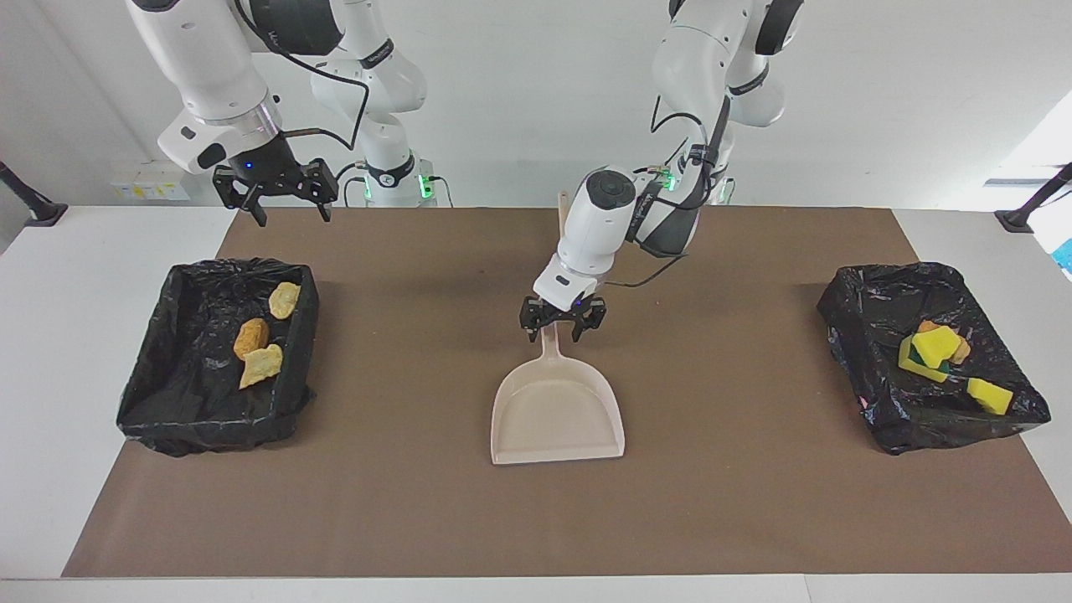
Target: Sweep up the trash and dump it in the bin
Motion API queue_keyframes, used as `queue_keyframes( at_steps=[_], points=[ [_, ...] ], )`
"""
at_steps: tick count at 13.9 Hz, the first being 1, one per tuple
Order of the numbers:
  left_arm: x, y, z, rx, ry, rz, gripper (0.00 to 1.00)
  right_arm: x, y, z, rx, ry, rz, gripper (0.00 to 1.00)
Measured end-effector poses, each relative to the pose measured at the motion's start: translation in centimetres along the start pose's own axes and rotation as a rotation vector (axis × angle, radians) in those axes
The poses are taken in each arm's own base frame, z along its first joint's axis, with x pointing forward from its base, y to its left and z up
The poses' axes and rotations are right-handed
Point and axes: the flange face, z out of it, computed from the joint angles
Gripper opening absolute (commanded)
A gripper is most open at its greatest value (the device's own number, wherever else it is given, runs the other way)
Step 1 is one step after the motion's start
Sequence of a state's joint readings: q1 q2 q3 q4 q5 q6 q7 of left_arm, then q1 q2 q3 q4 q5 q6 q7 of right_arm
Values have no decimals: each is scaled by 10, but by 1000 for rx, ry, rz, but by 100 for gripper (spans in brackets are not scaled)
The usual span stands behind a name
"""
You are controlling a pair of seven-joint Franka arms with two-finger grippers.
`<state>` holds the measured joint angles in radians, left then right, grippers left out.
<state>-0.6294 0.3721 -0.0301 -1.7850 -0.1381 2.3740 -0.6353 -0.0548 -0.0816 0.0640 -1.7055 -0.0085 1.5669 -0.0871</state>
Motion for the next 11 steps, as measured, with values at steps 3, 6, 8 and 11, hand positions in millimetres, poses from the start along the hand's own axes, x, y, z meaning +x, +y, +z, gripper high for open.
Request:
queue_keyframes(
  at_steps=[3,6,8,11],
  points=[
    [20,-26,-33,21,5,0,100,0,0,0,0,0,0,100],
    [42,-59,-66,64,37,-24,100,0,0,0,0,0,0,100],
    [52,-86,-82,104,12,-11,100,0,0,0,0,-1,0,100],
    [66,-135,-109,133,-19,34,100,0,0,0,0,-1,0,100]
  ],
)
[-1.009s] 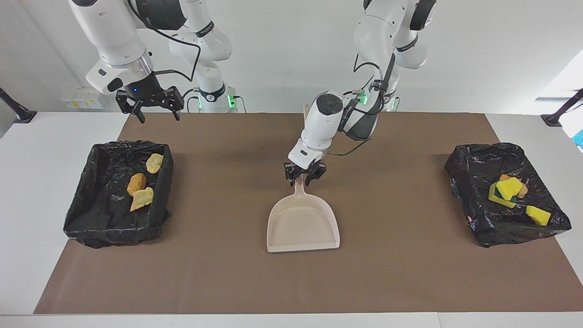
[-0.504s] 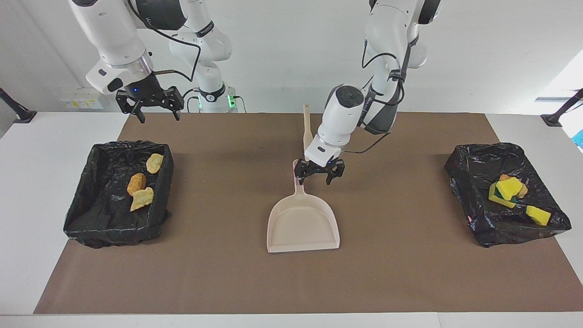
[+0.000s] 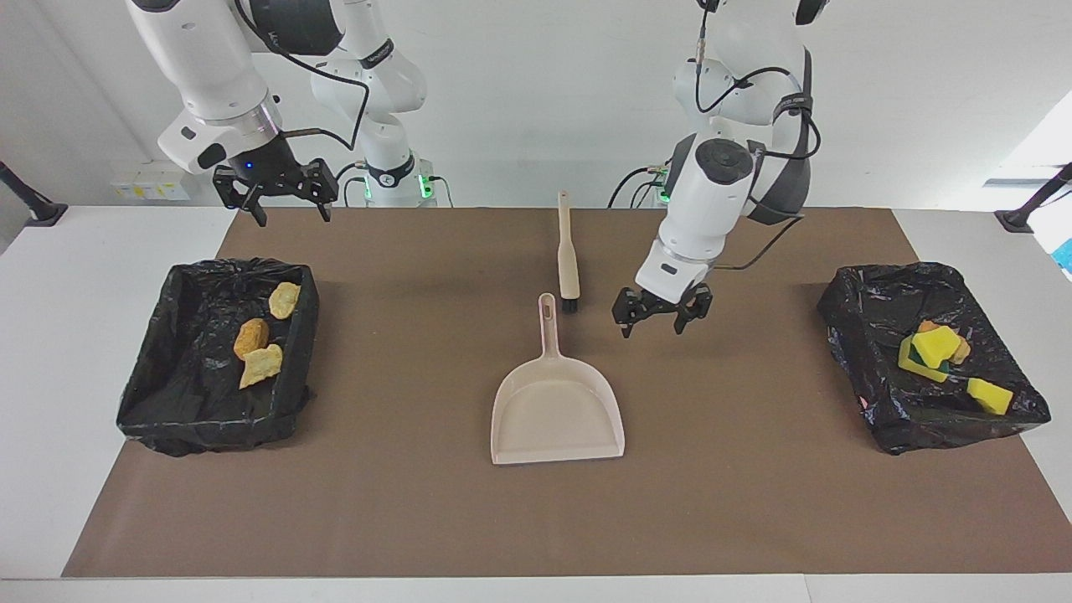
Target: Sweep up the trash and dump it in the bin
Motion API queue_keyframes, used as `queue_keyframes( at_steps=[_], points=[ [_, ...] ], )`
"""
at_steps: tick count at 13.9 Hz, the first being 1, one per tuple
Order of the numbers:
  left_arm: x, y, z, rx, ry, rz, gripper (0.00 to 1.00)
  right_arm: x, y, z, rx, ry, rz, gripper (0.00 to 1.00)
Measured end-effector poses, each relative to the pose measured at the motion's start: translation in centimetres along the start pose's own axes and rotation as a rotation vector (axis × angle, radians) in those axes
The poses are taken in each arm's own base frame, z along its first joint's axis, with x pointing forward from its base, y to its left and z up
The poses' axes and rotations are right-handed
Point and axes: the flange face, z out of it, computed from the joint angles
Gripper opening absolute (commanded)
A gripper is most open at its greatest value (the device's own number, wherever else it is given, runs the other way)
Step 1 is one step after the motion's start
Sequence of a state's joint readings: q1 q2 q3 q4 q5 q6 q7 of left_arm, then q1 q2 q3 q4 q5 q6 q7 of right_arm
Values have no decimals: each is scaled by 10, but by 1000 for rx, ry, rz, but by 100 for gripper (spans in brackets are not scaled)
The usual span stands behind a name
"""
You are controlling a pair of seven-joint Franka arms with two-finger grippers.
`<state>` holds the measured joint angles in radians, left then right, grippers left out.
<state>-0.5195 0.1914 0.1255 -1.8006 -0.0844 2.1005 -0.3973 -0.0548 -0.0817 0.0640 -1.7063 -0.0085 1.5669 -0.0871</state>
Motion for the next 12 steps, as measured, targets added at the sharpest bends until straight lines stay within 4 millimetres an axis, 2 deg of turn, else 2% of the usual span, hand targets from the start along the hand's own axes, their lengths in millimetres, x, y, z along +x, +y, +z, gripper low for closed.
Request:
queue_keyframes(
  at_steps=[3,7,9,12],
  points=[
    [-6,-61,-27,-1,-11,65,100,0,0,0,0,0,0,100],
    [-8,-131,-58,-3,-14,74,100,0,0,0,0,0,0,100],
    [-6,-155,-67,-1,-16,49,100,0,0,0,0,0,0,100],
    [-2,-182,-83,2,-26,3,100,0,0,0,0,0,0,100]
  ],
)
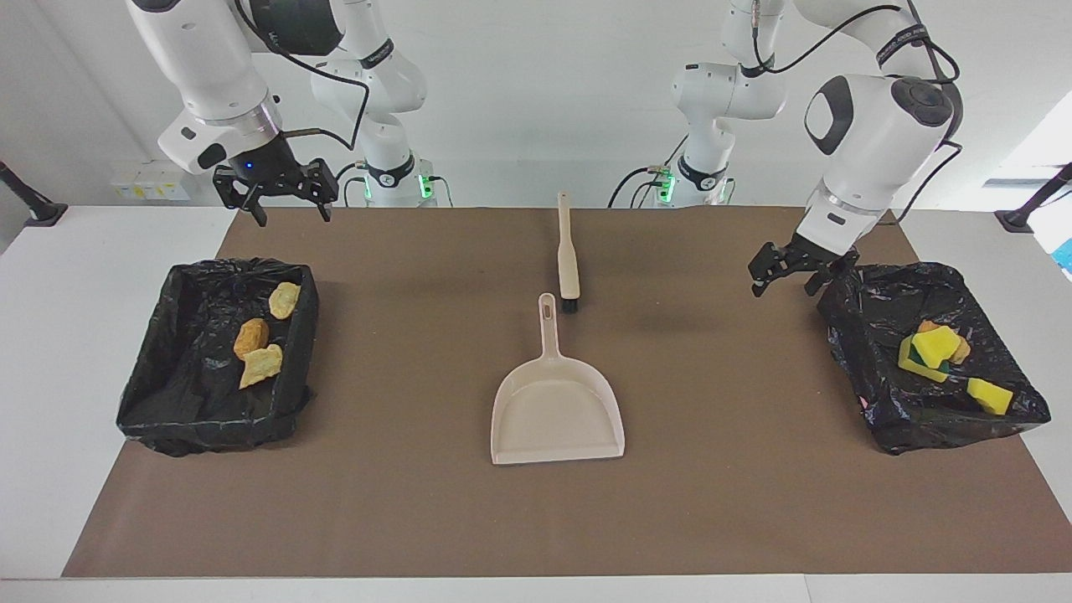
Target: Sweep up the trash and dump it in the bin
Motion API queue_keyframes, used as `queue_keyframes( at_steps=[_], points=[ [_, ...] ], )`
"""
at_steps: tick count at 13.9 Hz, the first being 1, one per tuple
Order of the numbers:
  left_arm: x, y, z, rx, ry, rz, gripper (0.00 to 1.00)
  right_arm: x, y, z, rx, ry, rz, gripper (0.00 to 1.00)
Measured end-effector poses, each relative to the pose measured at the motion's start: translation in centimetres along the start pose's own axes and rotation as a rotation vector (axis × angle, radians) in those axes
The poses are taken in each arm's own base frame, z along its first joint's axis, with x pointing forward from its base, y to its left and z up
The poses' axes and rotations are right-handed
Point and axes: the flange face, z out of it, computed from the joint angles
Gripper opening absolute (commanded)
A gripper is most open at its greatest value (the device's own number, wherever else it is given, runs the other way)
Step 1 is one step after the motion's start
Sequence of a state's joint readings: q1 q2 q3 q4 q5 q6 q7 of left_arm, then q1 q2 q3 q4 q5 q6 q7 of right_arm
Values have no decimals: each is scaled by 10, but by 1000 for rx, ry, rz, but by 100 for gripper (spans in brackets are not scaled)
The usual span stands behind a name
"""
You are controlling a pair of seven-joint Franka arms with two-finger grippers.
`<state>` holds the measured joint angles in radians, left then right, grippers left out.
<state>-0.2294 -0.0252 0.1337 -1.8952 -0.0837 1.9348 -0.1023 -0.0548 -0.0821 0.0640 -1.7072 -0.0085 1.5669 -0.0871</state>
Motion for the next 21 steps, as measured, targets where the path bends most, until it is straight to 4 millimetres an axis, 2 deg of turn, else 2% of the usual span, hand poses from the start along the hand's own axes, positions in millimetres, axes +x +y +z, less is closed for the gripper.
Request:
queue_keyframes(
  at_steps=[4,6,8,9,11,15,21],
  points=[
    [6,-34,-46,20,-9,-50,100,0,0,0,0,0,0,100],
    [4,-32,-80,29,-16,-44,100,0,0,0,0,0,0,100],
    [-3,-19,-113,34,-32,-22,100,0,0,0,0,0,0,100],
    [-6,-14,-122,36,-36,-14,100,0,0,0,0,-1,0,100],
    [-8,-12,-126,41,-34,-9,100,0,0,0,0,-1,0,100],
    [-9,-14,-123,76,-42,-7,100,0,0,1,0,-2,0,100],
    [-19,-10,-122,84,-107,-1,100,-1,0,3,0,-5,0,100]
  ],
)
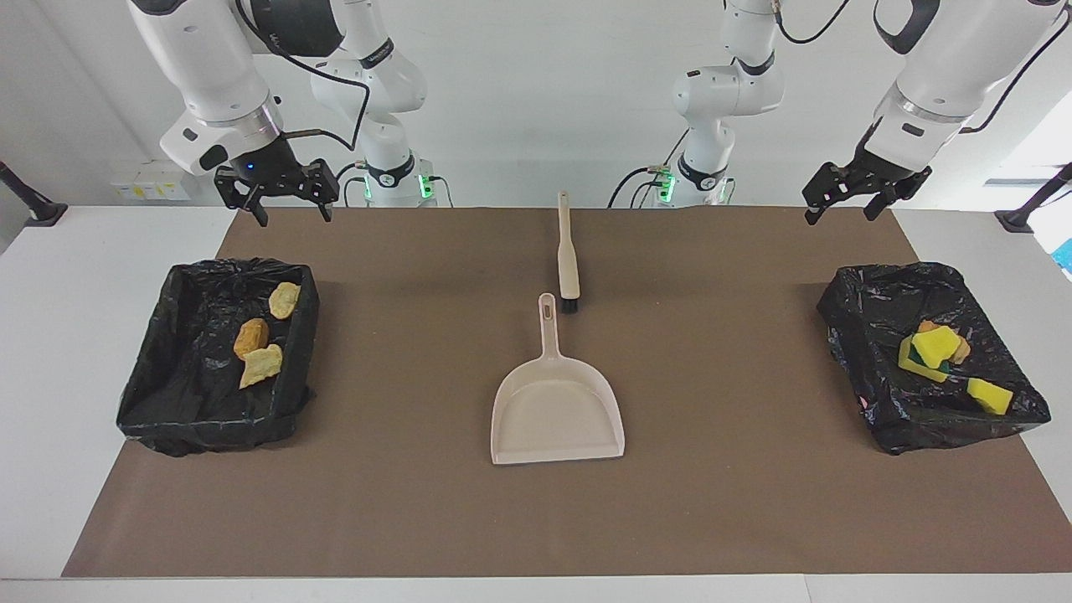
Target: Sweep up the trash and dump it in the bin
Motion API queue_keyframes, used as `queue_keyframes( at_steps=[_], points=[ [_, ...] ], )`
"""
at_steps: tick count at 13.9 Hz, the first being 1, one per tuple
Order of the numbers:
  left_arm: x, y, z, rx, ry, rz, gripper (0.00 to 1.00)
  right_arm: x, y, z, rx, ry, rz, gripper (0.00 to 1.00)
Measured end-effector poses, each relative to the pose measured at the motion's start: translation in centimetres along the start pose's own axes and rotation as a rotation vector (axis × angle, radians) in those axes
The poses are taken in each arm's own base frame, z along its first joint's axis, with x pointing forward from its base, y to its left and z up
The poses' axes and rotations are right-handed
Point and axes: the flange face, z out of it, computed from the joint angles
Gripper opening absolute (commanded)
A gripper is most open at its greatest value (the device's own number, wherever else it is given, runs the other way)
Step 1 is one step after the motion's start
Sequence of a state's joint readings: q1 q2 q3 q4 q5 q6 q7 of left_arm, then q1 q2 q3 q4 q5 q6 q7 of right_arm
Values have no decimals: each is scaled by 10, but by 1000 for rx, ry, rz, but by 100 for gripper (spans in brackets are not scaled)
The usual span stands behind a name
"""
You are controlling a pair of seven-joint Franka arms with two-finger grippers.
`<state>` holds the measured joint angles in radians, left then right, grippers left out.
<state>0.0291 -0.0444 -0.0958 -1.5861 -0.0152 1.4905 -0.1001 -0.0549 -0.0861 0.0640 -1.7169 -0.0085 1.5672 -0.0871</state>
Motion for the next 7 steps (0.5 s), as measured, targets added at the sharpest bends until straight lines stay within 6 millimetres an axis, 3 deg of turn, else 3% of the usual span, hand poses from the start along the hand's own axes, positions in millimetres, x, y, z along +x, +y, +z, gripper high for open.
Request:
queue_keyframes(
  at_steps=[7],
  points=[
    [-7,-5,-9,-1,10,-15,100,-1,0,0,0,-1,0,100]
  ],
)
